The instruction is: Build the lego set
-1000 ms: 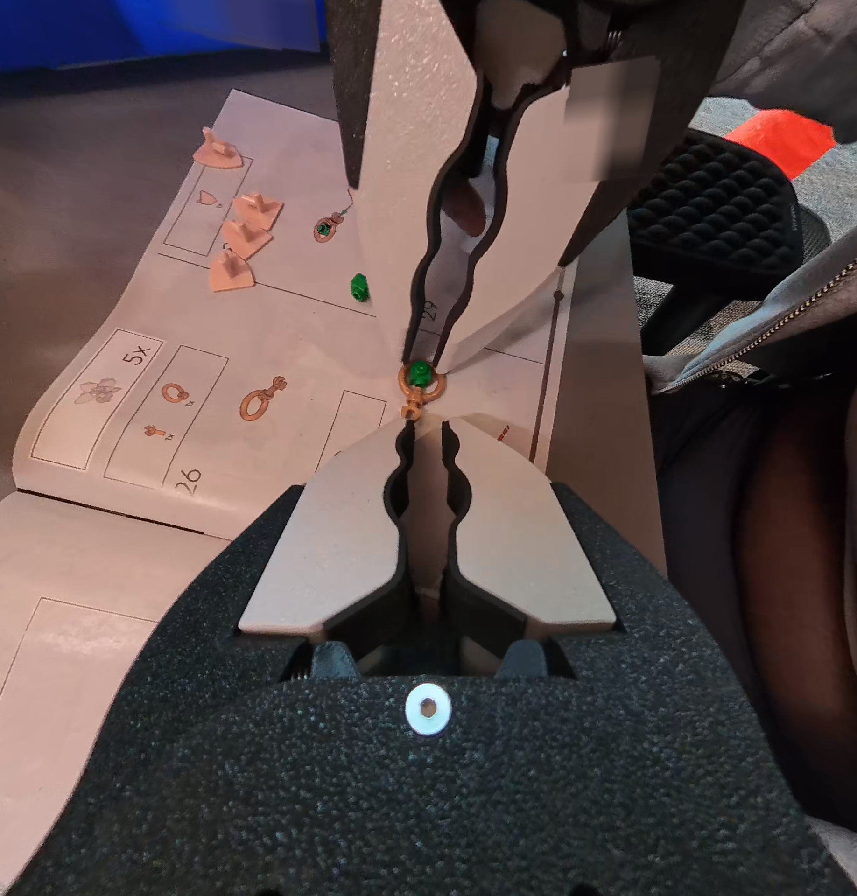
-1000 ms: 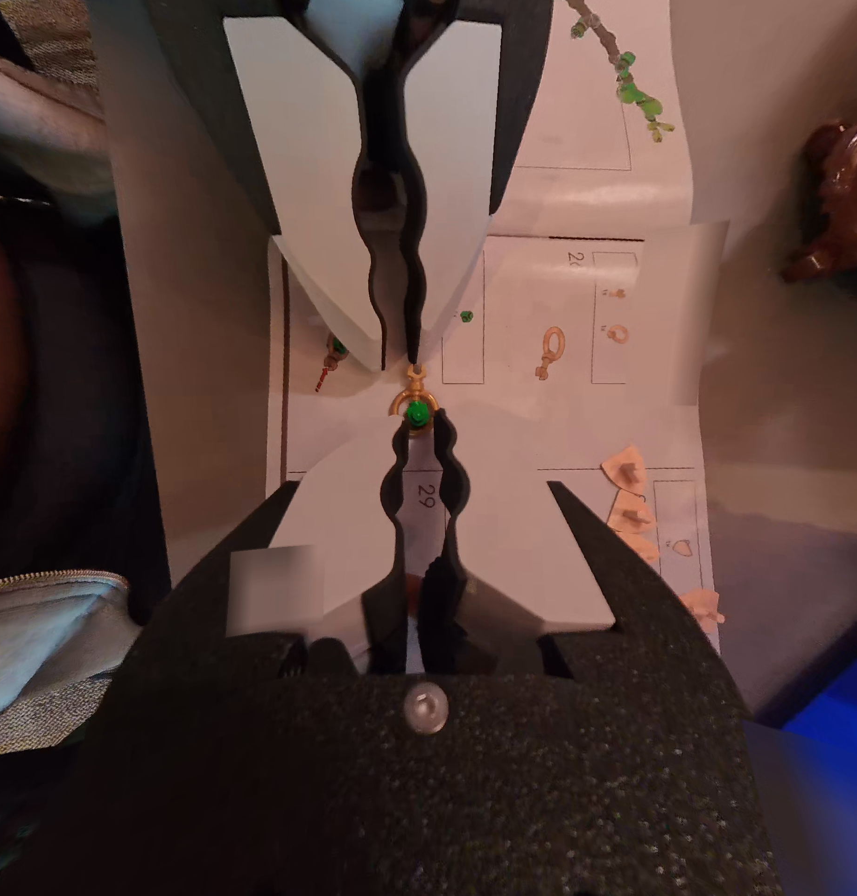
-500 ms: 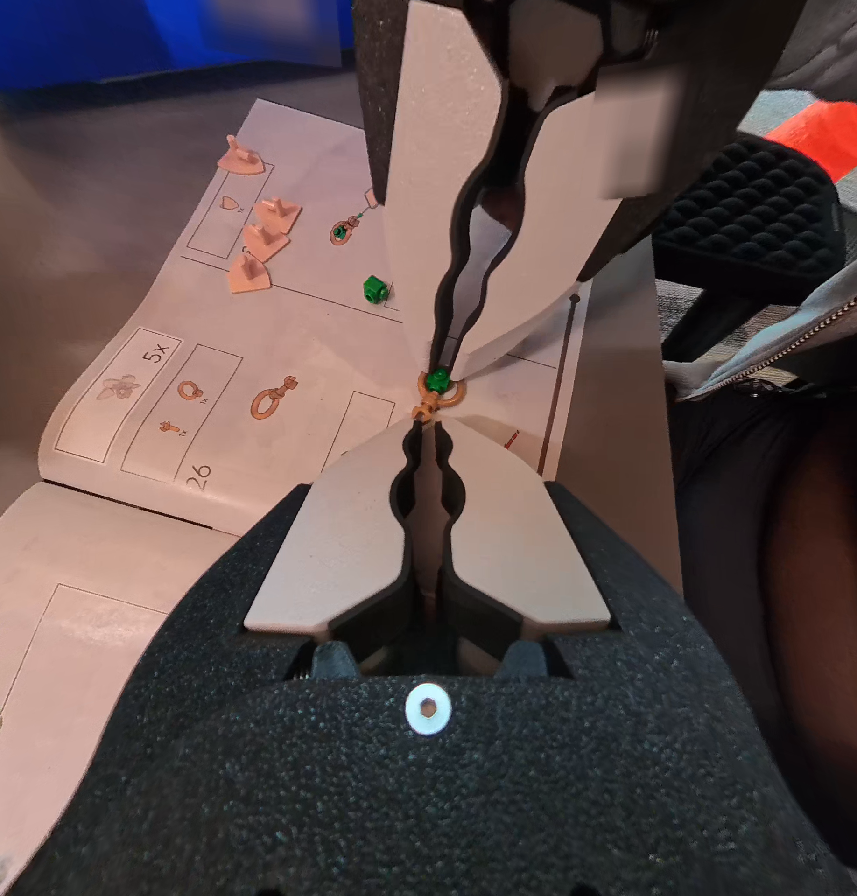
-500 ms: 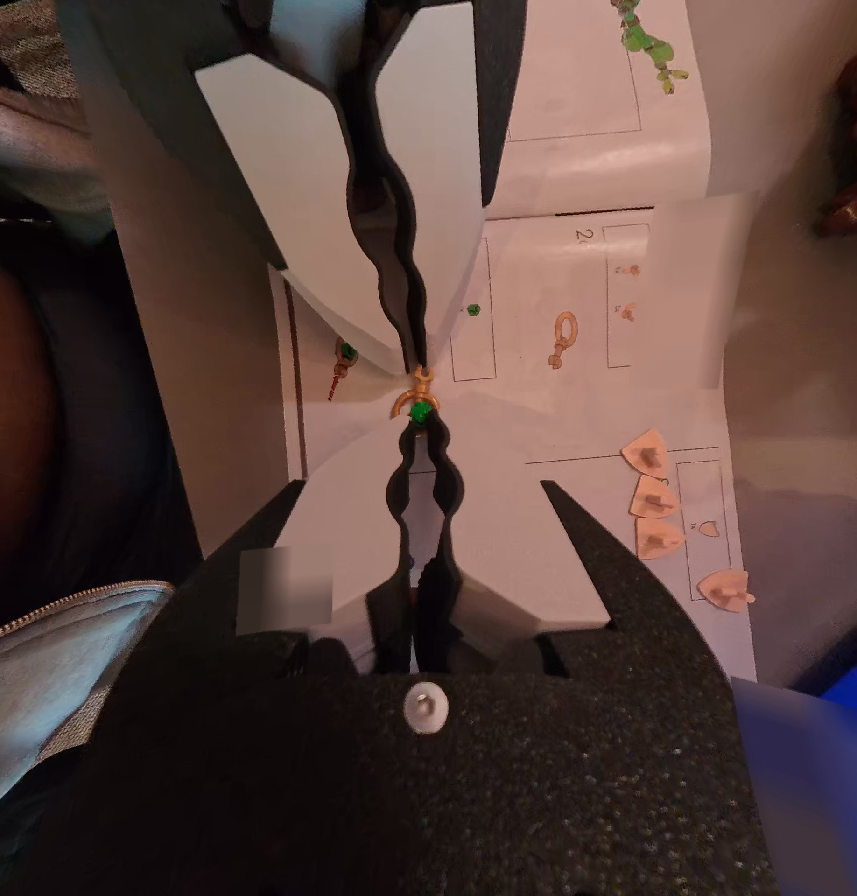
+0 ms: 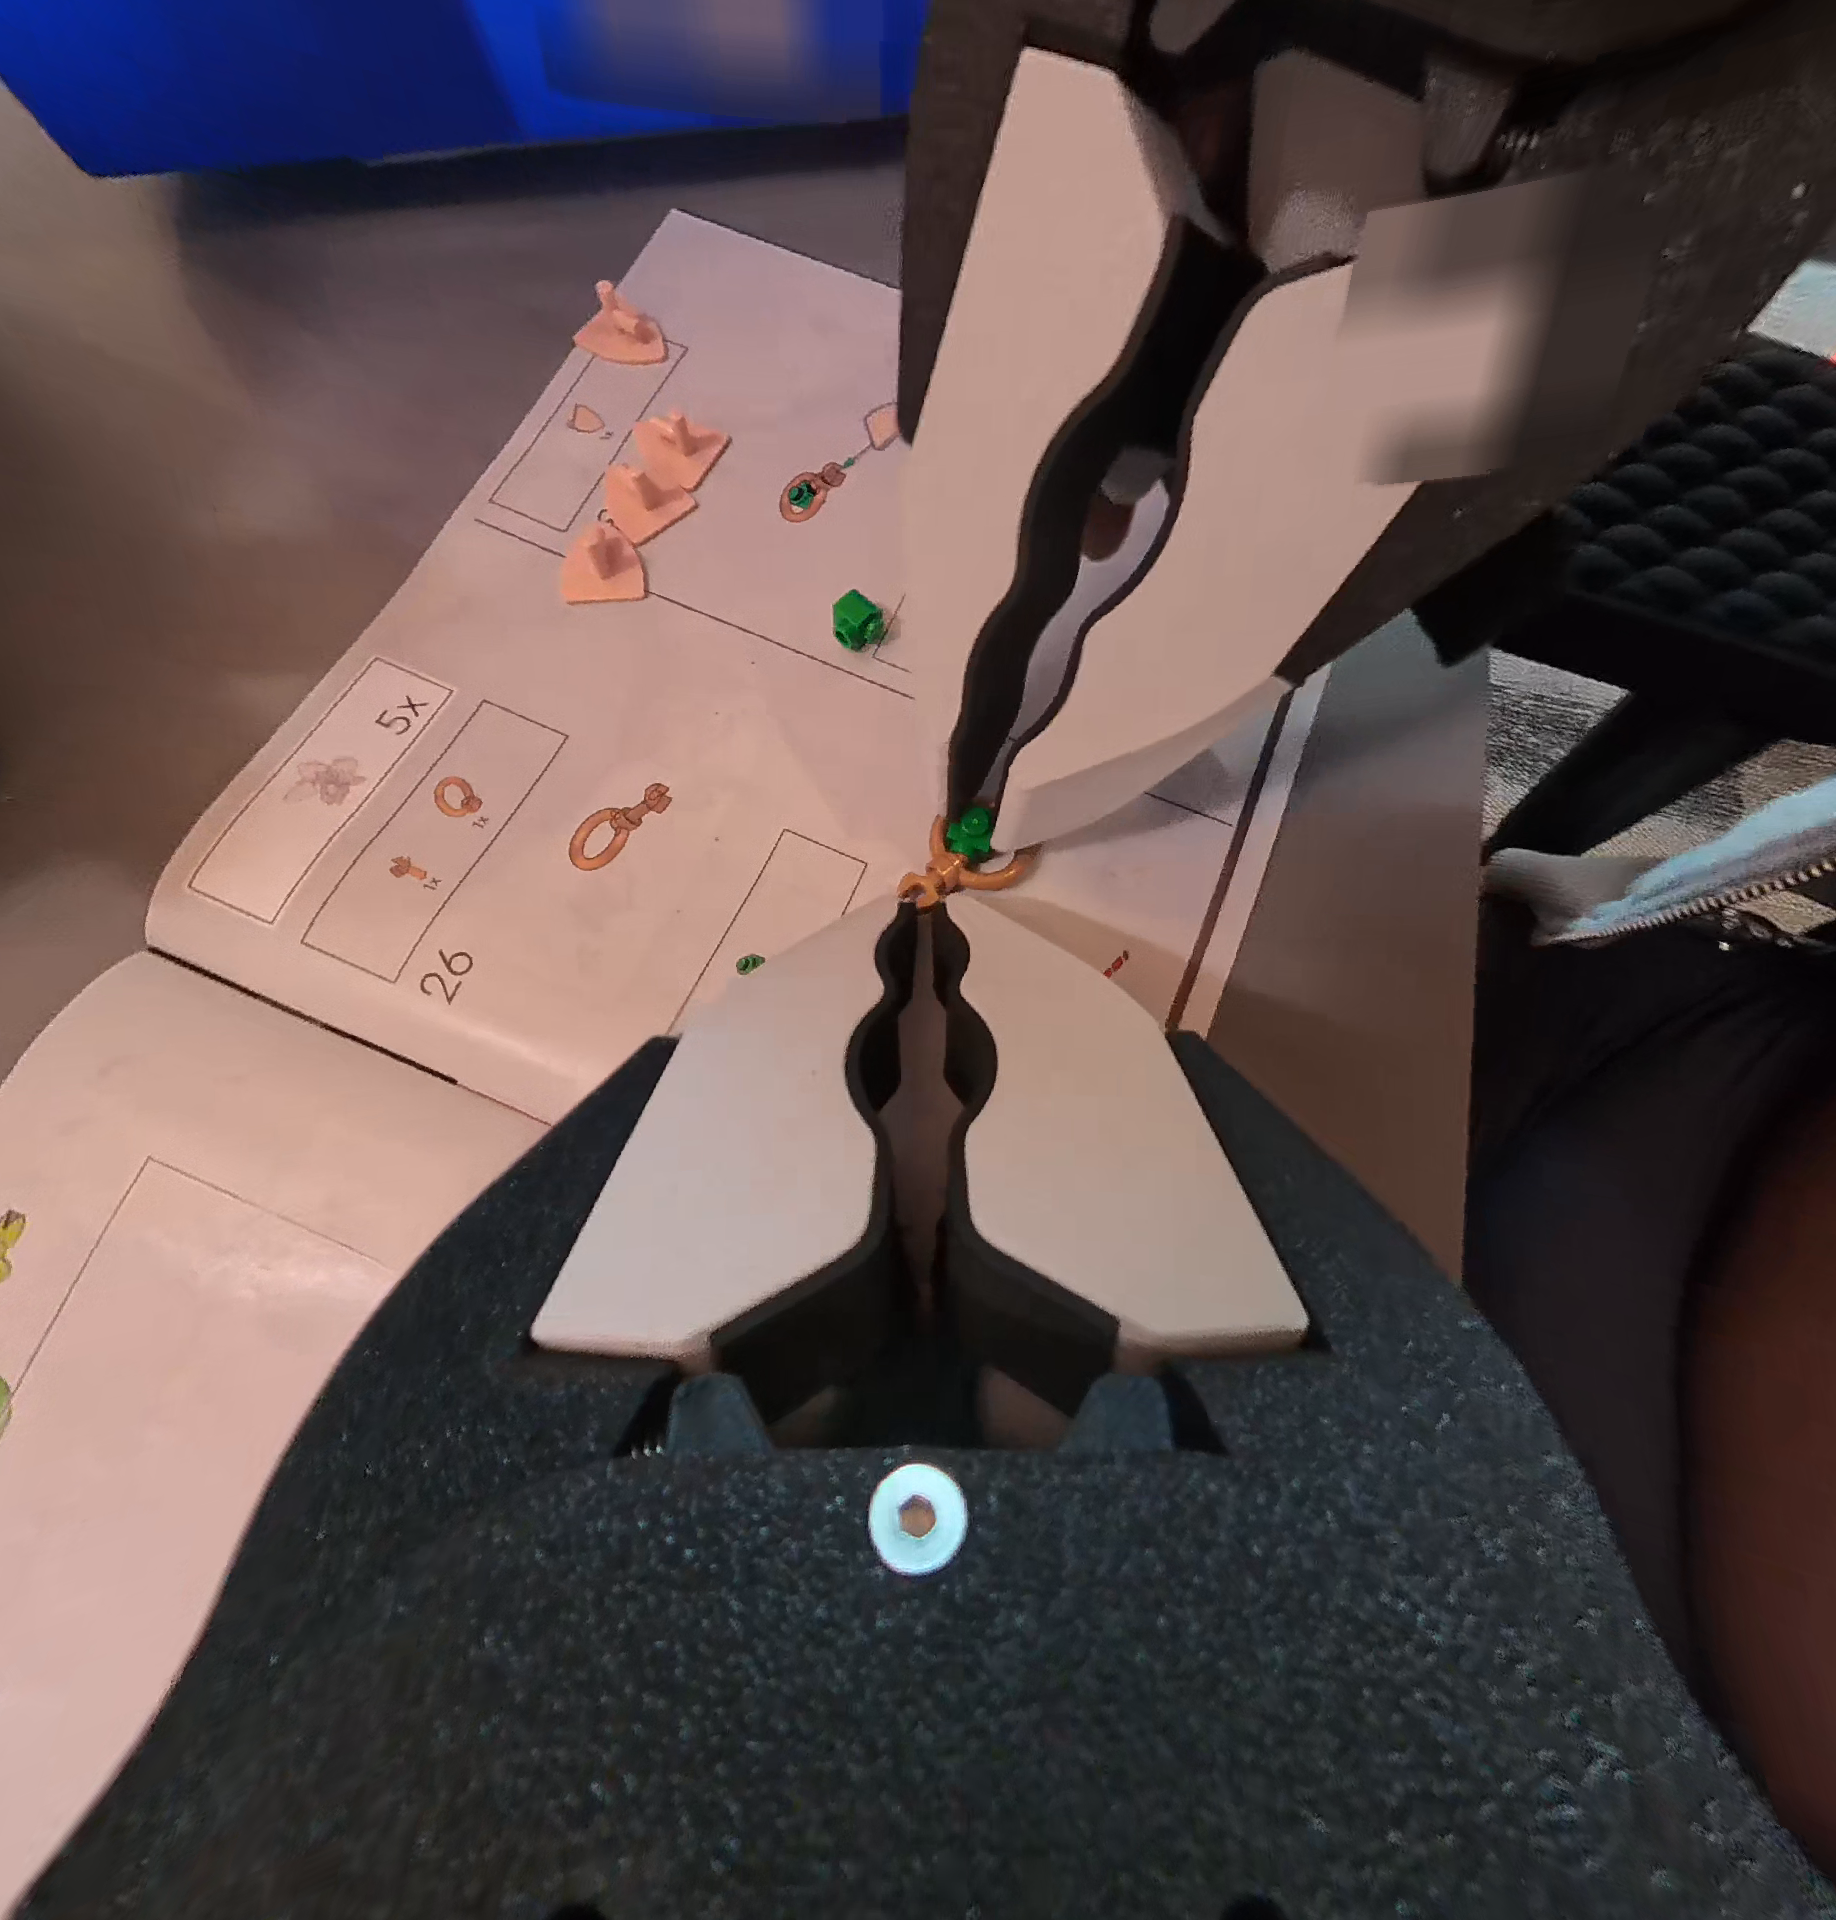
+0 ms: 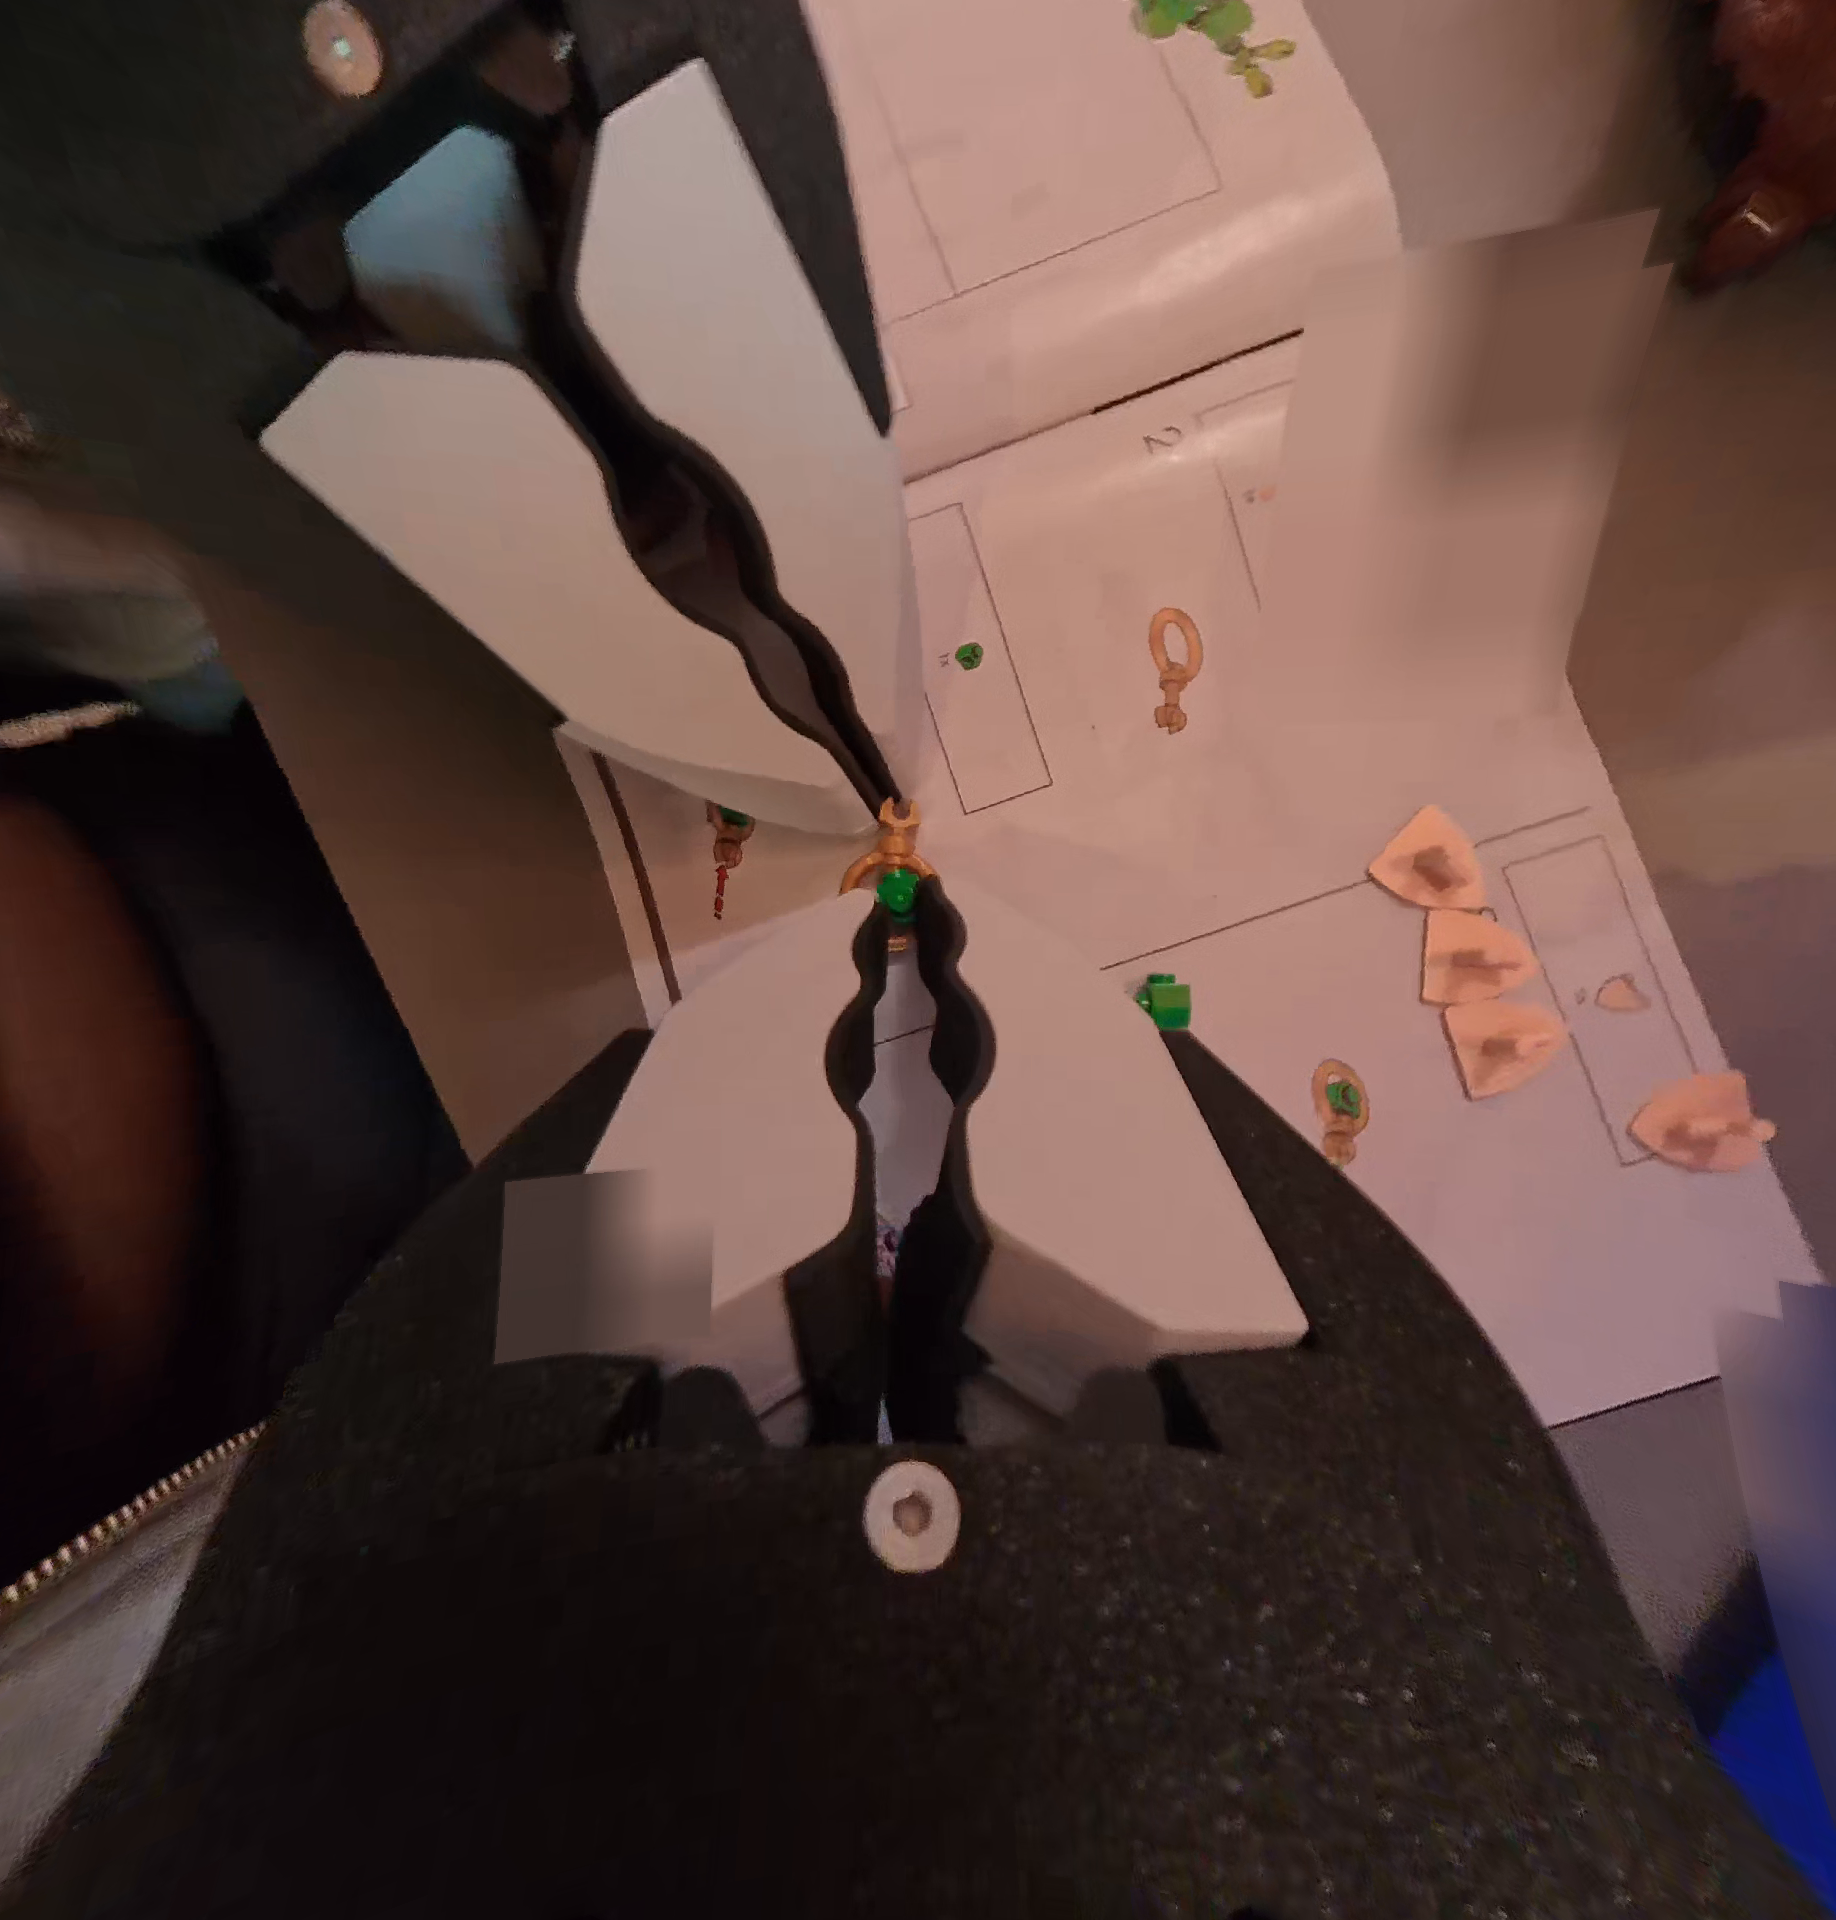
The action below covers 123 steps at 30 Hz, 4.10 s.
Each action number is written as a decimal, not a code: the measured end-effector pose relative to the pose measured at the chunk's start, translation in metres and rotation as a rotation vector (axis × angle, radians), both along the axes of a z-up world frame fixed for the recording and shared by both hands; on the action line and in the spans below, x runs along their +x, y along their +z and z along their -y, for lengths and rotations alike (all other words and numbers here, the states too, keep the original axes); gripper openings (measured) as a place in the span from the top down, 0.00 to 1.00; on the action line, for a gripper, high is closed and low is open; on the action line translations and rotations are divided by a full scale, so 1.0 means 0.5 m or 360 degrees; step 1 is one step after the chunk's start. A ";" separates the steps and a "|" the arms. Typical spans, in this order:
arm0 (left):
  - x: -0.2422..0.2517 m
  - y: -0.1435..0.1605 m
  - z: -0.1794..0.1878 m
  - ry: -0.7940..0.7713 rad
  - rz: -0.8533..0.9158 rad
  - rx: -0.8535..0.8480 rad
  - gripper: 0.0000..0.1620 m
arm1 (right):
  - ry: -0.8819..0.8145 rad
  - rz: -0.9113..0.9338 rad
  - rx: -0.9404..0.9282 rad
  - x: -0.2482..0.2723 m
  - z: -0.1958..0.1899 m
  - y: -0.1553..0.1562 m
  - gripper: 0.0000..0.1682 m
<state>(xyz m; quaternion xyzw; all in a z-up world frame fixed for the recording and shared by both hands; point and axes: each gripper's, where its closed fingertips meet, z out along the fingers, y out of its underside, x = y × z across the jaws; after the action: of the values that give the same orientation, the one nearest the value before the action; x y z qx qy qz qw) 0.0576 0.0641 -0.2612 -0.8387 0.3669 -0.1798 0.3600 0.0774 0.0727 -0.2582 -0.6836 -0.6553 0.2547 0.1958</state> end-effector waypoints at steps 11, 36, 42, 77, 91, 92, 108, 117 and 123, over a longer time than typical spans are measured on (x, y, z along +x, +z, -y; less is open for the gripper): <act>0.002 0.002 0.003 0.0367 -0.0098 0.0109 0.99 | -0.0360 -0.0202 -0.0073 -0.008 0.000 0.000 0.96; 0.005 0.000 0.004 0.0373 0.0093 -0.0062 1.00 | 0.0665 -0.0137 0.0360 0.003 -0.020 0.013 0.97; 0.005 0.000 0.004 0.0364 0.0094 -0.0063 1.00 | 0.0905 -0.0043 0.0323 0.001 -0.019 0.008 0.92; 0.004 -0.001 0.004 0.0356 0.0174 -0.0133 1.00 | -0.0306 -0.0076 0.0002 0.000 -0.017 0.003 0.93; 0.005 0.000 0.005 0.0356 0.0191 -0.0149 1.00 | 0.0476 0.0137 0.0126 0.003 -0.016 0.001 0.98; 0.005 0.000 0.005 0.0356 0.0188 -0.0147 1.00 | 0.0525 0.0152 0.0145 0.003 -0.016 0.001 0.98; 0.006 0.001 0.004 0.0353 0.0282 -0.0231 1.00 | 0.1005 0.0307 0.0172 0.003 -0.015 0.002 0.99; 0.006 0.001 0.003 0.0357 0.0292 -0.0232 1.00 | 0.0916 0.0333 0.0073 0.000 0.030 -0.008 1.00; 0.008 0.002 0.004 0.0355 0.0296 -0.0235 1.00 | 0.0760 0.0133 -0.0058 -0.008 0.029 0.038 1.00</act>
<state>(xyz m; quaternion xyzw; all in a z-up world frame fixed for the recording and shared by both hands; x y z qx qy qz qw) 0.0614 0.0621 -0.2602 -0.8782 0.2223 -0.2420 0.3475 0.0733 0.0584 -0.2394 -0.5227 -0.8011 0.2772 0.0904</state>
